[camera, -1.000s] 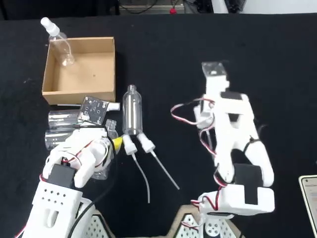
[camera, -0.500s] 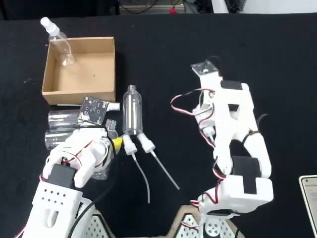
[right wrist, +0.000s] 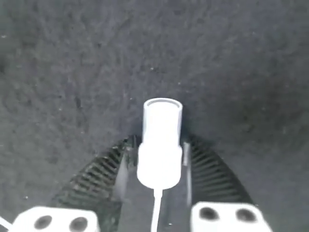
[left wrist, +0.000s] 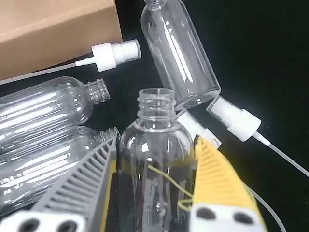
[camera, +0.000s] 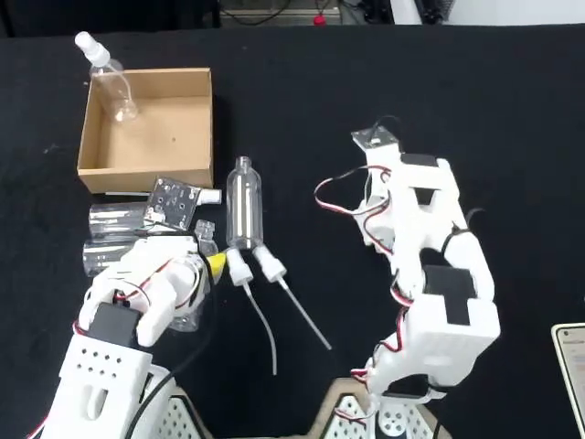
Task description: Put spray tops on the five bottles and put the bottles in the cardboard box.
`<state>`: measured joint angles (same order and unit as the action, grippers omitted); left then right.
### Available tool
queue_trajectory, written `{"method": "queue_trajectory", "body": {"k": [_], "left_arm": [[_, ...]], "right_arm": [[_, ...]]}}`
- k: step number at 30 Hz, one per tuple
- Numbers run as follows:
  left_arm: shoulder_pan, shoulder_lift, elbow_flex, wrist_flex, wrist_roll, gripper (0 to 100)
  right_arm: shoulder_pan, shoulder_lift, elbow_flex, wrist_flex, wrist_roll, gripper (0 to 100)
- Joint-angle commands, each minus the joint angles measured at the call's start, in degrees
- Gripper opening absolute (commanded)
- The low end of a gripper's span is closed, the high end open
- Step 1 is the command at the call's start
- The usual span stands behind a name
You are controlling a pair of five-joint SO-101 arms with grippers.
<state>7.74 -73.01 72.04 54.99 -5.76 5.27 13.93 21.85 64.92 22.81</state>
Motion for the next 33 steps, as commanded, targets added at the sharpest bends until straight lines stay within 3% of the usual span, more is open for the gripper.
{"method": "queue_trajectory", "body": {"k": [1,8,12,17,22,33], "left_arm": [[0.13,-0.70,-0.31,-0.62,0.00,10],[0.75,-0.70,-0.31,-0.88,0.00,10],[0.84,-0.70,-2.51,-2.46,0.09,10],[4.79,-0.70,-3.12,-8.18,0.09,10],[7.69,-2.46,-0.75,-9.23,0.53,10],[7.52,-25.93,10.86,-9.58,0.44,10]], "right_arm": [[-0.88,-0.22,-0.31,-0.62,0.53,2.5],[-1.58,-14.73,-6.55,9.67,-0.18,1.1],[-5.01,-27.30,-11.47,13.71,-9.58,1.1],[-13.54,-41.10,-12.00,12.57,-21.01,1.1],[-17.67,-52.35,-11.82,9.14,-28.84,1.1],[-23.74,-56.48,-11.82,-2.99,-39.47,1.4]]}}
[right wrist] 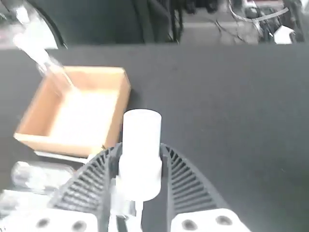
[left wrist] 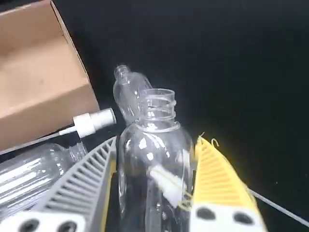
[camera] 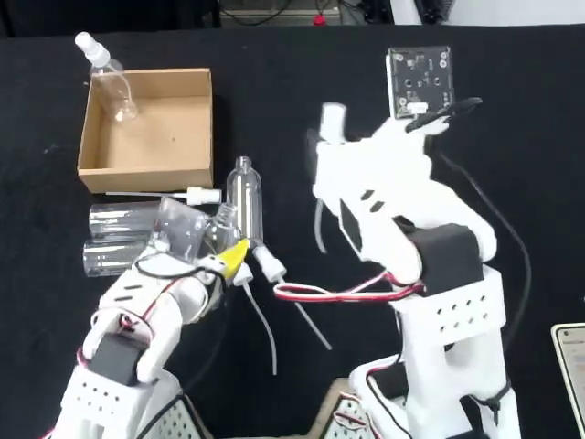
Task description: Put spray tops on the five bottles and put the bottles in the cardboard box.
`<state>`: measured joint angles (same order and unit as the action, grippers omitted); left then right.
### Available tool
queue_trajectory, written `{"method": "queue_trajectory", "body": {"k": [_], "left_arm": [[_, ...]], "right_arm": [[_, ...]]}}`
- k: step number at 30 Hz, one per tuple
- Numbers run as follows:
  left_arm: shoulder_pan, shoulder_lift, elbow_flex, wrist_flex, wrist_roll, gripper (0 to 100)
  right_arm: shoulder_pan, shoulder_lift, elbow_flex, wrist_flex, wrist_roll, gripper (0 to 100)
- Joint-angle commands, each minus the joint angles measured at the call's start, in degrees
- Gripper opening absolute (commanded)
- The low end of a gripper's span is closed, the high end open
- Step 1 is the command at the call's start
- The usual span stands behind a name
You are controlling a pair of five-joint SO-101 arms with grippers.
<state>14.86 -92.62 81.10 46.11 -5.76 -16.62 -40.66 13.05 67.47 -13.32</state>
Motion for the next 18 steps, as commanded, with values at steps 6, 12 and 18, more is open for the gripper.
{"method": "queue_trajectory", "body": {"k": [6,12,18], "left_arm": [[0.40,-12.22,5.93,-0.70,0.53,10],[0.48,-11.96,6.11,-1.14,0.53,10],[0.48,-11.96,5.93,-1.23,0.79,10]], "right_arm": [[-6.07,-2.07,-0.31,-16.35,-5.54,1.5],[-9.85,-2.15,6.11,-27.87,-5.54,1.2],[-12.66,-2.15,9.71,-30.07,-5.80,1.2]]}}
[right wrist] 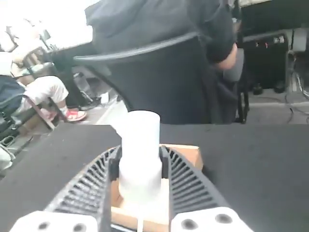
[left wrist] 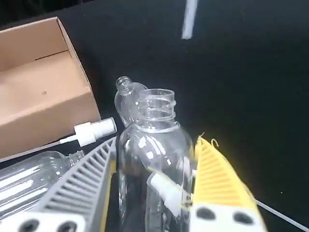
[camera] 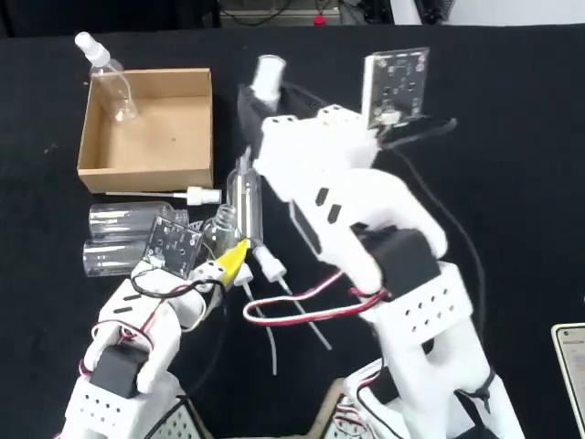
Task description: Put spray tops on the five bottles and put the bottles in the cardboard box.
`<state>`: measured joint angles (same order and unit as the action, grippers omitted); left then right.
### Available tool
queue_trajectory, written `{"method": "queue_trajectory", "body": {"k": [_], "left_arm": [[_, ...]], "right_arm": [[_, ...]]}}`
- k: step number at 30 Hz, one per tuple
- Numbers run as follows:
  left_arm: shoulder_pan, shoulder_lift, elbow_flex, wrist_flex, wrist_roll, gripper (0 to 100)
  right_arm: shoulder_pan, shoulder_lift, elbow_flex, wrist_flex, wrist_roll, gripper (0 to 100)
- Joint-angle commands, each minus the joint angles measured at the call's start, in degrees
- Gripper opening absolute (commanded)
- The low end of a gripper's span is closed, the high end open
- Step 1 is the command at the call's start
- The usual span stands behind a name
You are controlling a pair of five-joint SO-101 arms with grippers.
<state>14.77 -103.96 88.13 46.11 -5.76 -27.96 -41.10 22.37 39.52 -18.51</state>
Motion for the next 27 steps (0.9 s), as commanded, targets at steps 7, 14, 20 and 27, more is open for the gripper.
{"method": "queue_trajectory", "body": {"k": [7,14,20,27], "left_arm": [[0.04,-0.62,-0.66,-4.04,6.07,10],[0.40,-0.62,-0.57,-4.22,6.07,10],[0.13,-0.62,-0.57,-4.31,6.07,10],[0.13,-0.62,-0.66,-4.31,6.07,10]], "right_arm": [[-1.32,-1.71,3.74,-2.20,-4.92,1.1],[-0.97,-1.71,3.74,-6.33,-6.07,1.1],[-1.14,-1.63,3.74,-9.76,-6.07,1.1],[-0.97,-1.71,6.81,-9.49,-5.98,1.1]]}}
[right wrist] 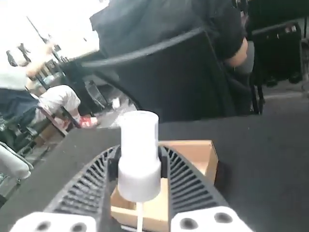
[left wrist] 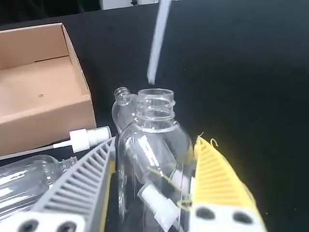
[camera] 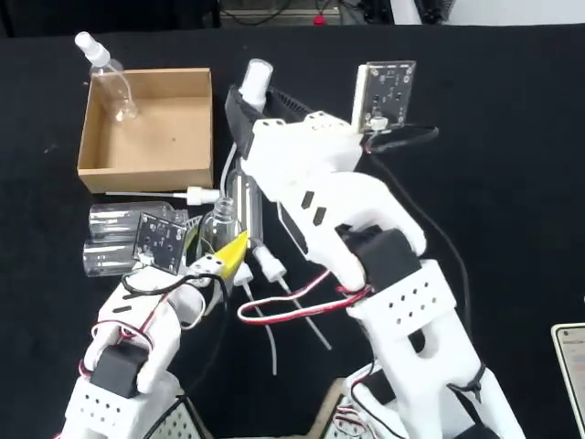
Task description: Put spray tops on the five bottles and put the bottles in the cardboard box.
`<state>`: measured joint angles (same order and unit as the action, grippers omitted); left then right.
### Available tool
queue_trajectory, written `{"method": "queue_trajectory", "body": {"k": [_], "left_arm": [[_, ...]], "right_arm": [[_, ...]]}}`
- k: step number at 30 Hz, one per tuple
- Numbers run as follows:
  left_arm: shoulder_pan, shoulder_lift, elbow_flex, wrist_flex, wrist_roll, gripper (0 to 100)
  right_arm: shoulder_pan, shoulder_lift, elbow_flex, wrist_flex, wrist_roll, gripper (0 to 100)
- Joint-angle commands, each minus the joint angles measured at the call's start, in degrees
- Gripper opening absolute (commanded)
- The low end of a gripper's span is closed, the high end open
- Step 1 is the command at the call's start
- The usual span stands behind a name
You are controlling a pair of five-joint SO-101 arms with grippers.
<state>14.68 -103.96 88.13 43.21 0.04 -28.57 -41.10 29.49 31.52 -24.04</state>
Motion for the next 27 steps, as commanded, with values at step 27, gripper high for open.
{"method": "queue_trajectory", "body": {"k": [27], "left_arm": [[0.04,-0.62,-0.66,-1.49,0.26,10]], "right_arm": [[-5.54,-6.02,12.00,3.34,-0.26,1.5]]}}
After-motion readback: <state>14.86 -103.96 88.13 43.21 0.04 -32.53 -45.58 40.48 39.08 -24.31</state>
